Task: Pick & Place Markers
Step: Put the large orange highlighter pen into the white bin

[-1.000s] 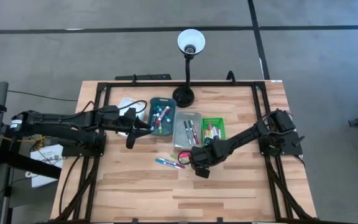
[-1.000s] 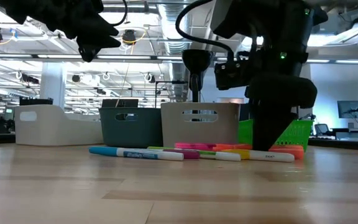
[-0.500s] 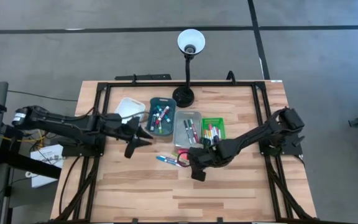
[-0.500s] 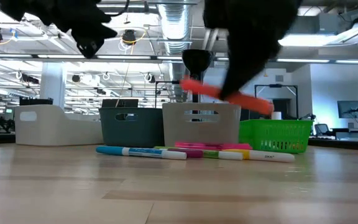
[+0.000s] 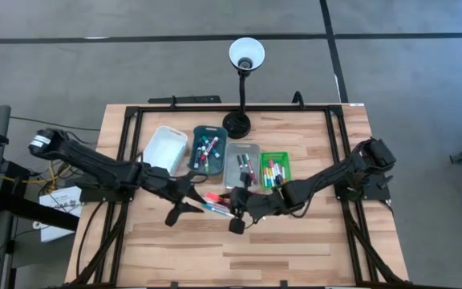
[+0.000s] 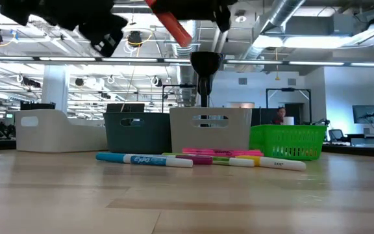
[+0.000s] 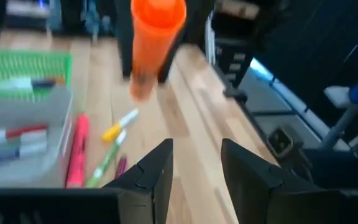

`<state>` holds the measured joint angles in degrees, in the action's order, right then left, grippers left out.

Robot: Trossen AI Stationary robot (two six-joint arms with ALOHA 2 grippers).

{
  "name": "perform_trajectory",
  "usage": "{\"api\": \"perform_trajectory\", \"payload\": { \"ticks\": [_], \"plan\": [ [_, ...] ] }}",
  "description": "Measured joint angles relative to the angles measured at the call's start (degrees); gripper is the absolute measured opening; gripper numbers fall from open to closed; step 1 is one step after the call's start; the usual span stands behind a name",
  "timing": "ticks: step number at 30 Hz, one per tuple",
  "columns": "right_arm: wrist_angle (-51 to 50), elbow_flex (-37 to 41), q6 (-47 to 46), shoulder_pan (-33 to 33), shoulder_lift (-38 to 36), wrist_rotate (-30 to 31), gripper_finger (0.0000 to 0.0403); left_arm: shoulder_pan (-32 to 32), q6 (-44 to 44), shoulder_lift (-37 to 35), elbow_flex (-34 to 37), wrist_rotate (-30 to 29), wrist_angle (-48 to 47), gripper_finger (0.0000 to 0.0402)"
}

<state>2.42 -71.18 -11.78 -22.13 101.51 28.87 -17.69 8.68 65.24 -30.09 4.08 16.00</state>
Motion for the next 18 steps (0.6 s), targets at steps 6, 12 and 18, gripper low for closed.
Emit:
{"api": "perform_trajectory", "payload": {
  "ticks": [6, 12, 18],
  "plan": [
    [4.02, 0.0, -0.2, 0.0, 0.02, -0.38, 0.007, 0.12, -4.07, 1.13, 0.0, -0.91, 12.54, 0.0131],
    [5.63, 0.0, -0.23, -0.36, -0.04, -0.23, 0.0068, 0.11, -6.85, 1.22, 0.09, -0.61, 16.01, 0.0131],
    [6.26, 0.0, -0.2, -0.24, -0.04, -0.34, 0.0068, 0.11, -6.92, 1.19, 0.09, -0.82, 17.29, 0.0131]
  ]
}}
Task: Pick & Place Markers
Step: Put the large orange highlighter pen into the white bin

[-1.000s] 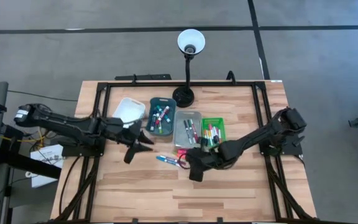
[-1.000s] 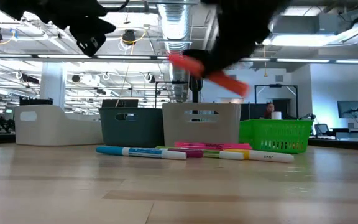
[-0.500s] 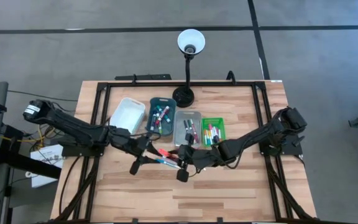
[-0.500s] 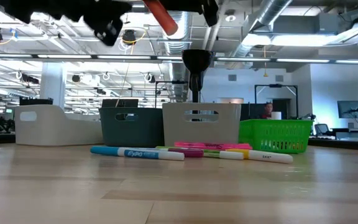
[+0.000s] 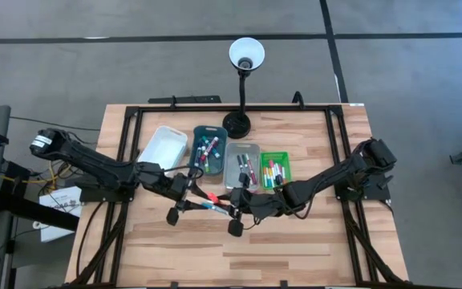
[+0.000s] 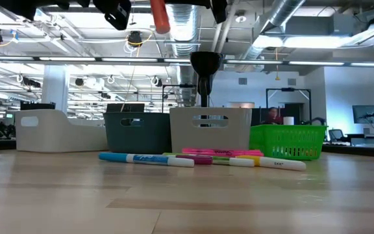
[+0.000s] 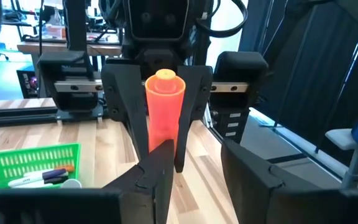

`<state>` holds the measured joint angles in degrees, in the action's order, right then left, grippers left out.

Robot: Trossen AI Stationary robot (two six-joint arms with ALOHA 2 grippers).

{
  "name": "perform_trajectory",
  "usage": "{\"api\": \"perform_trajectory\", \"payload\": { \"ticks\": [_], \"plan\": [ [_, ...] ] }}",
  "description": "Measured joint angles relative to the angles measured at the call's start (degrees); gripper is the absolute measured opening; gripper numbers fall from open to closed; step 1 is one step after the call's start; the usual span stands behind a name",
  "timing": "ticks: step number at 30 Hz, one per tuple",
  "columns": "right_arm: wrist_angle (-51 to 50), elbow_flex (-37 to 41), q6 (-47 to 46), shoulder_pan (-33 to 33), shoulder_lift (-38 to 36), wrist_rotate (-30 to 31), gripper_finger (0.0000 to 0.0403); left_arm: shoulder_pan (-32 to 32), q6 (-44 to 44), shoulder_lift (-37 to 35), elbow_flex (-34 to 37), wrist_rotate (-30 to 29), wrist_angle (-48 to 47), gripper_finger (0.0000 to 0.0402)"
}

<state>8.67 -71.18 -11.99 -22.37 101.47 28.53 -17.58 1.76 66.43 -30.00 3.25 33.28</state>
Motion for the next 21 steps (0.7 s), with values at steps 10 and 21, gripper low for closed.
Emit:
{"api": "perform_trajectory", "payload": {
  "ticks": [10, 21],
  "plan": [
    [0.99, 0.0, 1.93, -1.67, 0.1, -0.26, 0.0067, 0.1, 0.15, -0.04, -0.13, -0.82, 0.65, 0.0131],
    [2.83, 0.0, 1.98, -0.15, 0.11, -0.32, 0.0067, 0.06, -0.3, -0.07, -0.15, -1.53, 2.01, 0.0131]
  ]
}}
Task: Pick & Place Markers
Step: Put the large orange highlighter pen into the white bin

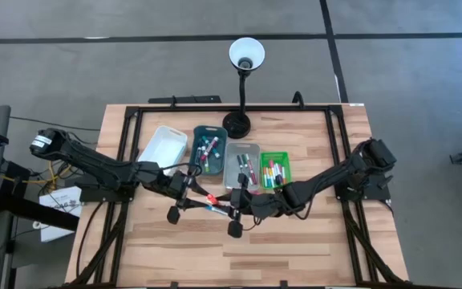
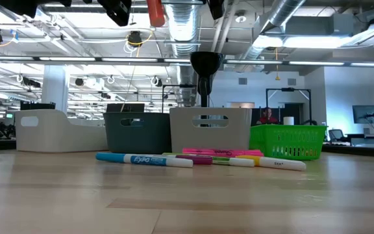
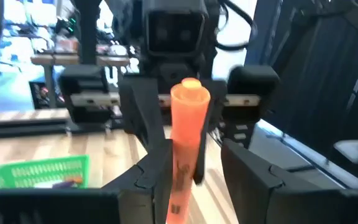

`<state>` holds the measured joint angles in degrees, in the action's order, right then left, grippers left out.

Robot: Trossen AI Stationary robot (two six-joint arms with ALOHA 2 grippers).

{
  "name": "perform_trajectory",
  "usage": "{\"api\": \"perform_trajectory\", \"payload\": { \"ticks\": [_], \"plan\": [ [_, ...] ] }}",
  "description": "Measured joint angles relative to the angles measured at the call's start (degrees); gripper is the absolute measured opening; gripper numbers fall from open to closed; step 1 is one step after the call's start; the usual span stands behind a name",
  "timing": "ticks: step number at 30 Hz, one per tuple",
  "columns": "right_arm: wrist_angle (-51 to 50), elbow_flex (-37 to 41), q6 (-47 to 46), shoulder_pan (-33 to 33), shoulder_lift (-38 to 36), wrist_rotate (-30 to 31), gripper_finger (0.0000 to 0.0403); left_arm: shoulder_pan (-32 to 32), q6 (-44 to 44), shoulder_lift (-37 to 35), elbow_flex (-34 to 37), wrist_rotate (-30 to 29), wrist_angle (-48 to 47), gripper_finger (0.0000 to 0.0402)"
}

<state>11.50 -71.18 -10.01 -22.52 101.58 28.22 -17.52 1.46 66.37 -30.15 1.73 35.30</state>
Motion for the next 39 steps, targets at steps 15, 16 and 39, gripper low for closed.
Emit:
{"api": "perform_trajectory", "payload": {
  "ticks": [15, 16, 39],
  "plan": [
    [1.44, 0.0, 1.42, 3.64, 0.02, -3.46, 0.0067, 3.38, 0.4, 1.11, 0.0, -1.73, 4.64, 0.0099],
    [1.32, 0.02, 1.38, 3.63, 0.02, -3.41, 0.0067, 3.55, 0.38, 1.43, 0.0, -1.58, 4.77, 0.0087],
    [-10.44, 0.02, 1.04, 0.74, 0.02, 6.3, 0.0219, 5.96, 5.06, -6.06, 0.09, -24.57, -17.77, 0.0073]
  ]
}}
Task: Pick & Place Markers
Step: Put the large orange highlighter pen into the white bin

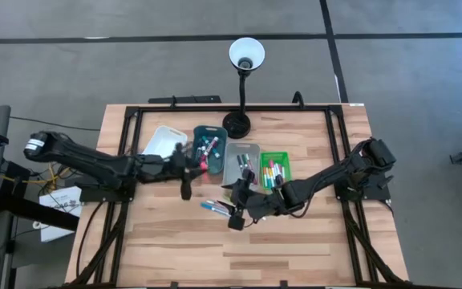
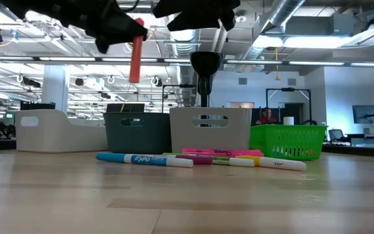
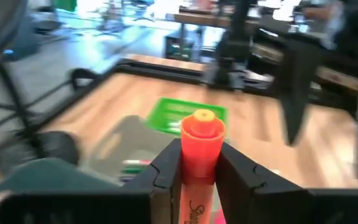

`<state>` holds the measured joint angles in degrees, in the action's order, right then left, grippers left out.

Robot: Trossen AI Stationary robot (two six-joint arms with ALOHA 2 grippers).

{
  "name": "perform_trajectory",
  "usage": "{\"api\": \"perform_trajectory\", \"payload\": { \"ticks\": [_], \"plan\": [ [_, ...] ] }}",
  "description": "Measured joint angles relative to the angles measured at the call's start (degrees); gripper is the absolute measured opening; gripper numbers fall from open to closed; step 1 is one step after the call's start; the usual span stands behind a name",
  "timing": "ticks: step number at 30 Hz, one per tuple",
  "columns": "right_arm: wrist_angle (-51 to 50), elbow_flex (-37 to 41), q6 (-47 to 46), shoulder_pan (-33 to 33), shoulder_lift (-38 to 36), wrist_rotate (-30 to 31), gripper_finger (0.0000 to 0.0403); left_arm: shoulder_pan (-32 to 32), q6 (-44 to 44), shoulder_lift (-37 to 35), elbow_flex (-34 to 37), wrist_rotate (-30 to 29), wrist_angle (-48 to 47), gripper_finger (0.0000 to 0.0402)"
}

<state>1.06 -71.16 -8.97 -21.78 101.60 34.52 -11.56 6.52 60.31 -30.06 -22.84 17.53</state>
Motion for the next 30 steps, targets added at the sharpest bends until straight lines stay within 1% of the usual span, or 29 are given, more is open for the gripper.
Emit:
{"api": "perform_trajectory", "payload": {
  "ticks": [2, 5, 8, 11, 14, 17, 21, 25, 30],
  "plan": [
    [-0.85, 0.0, 0.0, -0.07, 0.0, -0.02, 0.0227, 1.22, 0.27, -4.32, 0.0, -2.19, -4.59, 0.0076],
    [-0.71, 0.0, -0.02, -0.08, 0.0, 0.02, 0.0232, 3.94, 1.88, -10.73, -0.06, -5.59, -13.05, 0.007],
    [-0.76, 0.0, -0.02, -0.04, 0.0, 0.0, 0.0233, 8.46, 5.11, -15.4, -0.07, -7.35, -24.53, 0.0066],
    [-0.69, 0.0, -0.04, -0.07, 0.0, -0.03, 0.0233, 14.21, 10.02, -16.82, -0.07, -7.64, -35.52, 0.0073],
    [-0.65, 0.0, -0.04, -0.07, 0.0, -0.04, 0.0232, 20.26, 12.5, -16.22, -0.03, -7.63, -41.57, 0.0079],
    [-0.65, 0.0, -0.07, -0.11, 0.0, -0.07, 0.0228, 25.42, 13.12, -14.96, 1.09, -6.48, -42.41, 0.0075],
    [-0.65, 0.0, -0.07, -0.24, 0.0, -0.2, 0.0222, 31.45, 14.97, -12.29, 4.17, -0.02, -42.37, 0.0069],
    [-0.65, 0.0, -0.09, -0.24, 0.0, -0.22, 0.0218, 35.91, 15.46, -8.66, 7.79, 6.02, -42.22, 0.0081],
    [-0.65, 0.0, -0.07, -0.24, 0.0, -0.22, 0.0213, 38.39, 15.78, -4.8, 9.72, 6.99, -41.52, 0.0085]
  ]
}}
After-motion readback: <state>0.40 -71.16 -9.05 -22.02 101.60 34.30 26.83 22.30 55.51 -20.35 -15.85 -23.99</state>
